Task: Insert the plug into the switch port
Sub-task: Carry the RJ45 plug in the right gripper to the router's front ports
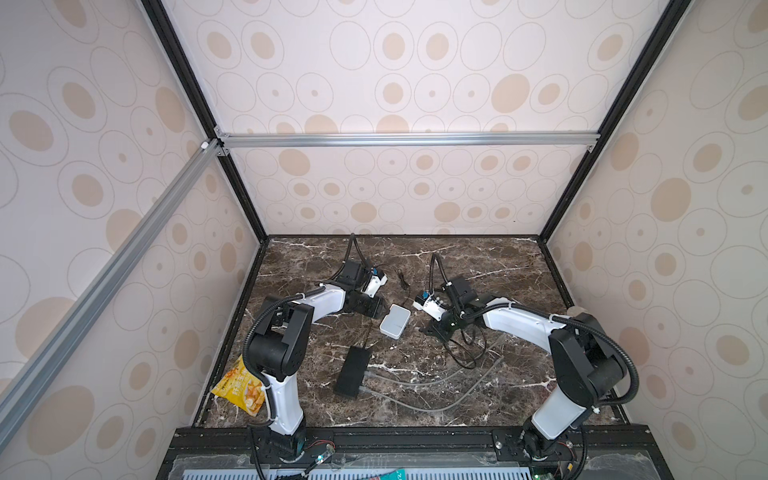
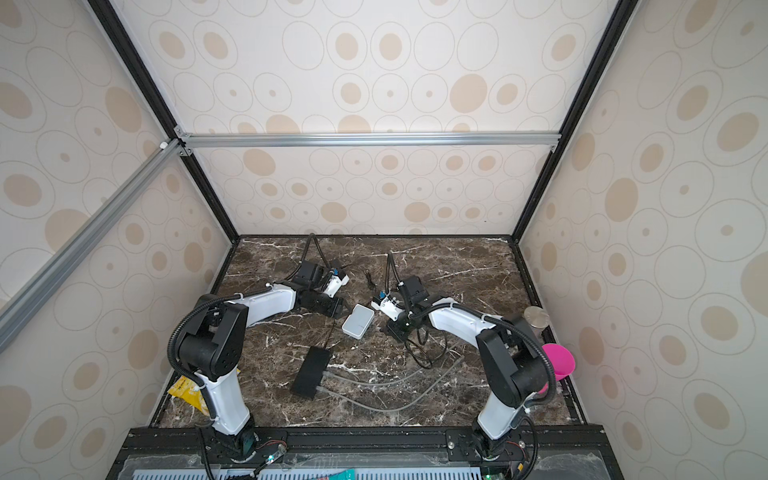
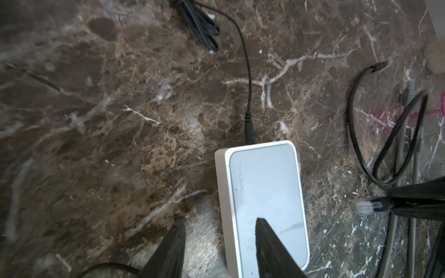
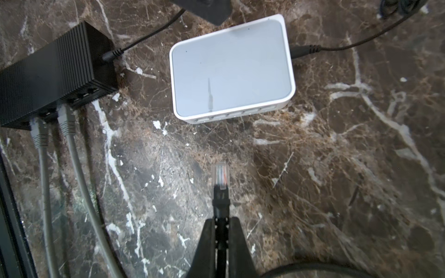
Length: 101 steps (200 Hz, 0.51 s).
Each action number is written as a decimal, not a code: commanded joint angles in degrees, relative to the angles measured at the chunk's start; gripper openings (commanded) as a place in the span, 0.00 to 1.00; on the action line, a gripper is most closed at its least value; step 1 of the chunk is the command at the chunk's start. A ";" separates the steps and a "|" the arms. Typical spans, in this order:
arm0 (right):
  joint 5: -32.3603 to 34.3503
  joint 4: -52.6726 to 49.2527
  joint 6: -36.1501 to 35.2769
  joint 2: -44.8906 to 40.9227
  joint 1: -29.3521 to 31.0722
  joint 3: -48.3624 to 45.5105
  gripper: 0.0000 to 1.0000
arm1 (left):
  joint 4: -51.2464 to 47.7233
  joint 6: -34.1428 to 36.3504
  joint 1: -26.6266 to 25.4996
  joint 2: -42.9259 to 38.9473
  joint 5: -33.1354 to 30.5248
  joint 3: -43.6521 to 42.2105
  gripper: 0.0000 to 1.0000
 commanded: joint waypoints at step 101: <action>7.87 21.35 5.94 6.50 5.40 -4.66 0.00 | -5.25 2.39 -0.07 4.13 -0.36 4.00 0.44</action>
